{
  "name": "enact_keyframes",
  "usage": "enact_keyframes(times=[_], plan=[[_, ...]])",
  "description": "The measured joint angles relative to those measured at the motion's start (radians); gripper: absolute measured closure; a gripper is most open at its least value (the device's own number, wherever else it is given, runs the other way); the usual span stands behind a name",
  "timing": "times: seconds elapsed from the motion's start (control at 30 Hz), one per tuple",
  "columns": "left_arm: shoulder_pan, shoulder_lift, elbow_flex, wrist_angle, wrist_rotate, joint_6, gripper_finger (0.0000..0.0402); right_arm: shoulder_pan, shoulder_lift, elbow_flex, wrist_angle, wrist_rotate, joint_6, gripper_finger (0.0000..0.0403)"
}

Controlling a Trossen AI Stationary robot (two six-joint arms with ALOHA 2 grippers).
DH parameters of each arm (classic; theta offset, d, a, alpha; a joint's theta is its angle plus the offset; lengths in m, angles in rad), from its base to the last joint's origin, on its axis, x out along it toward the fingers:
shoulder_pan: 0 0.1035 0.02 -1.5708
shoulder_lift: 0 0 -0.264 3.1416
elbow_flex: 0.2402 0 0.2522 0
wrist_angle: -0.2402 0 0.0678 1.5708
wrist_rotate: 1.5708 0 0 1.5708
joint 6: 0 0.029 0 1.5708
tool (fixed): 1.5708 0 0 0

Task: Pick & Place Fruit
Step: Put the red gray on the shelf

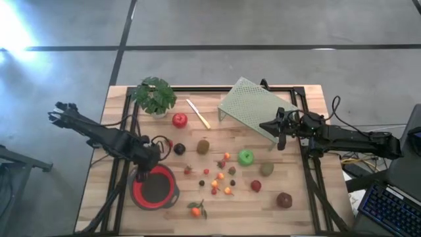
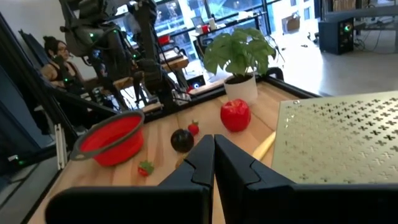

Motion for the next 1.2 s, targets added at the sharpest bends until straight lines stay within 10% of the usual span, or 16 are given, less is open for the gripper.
enact_keyframes(times=[1.2], plan=[[0.034, 0.064, -0.213, 0.148, 0.046, -0.049, 0.0311, 0.0, -0.001, -0.016, -0.047, 0.0, -0.019, 0.0394]])
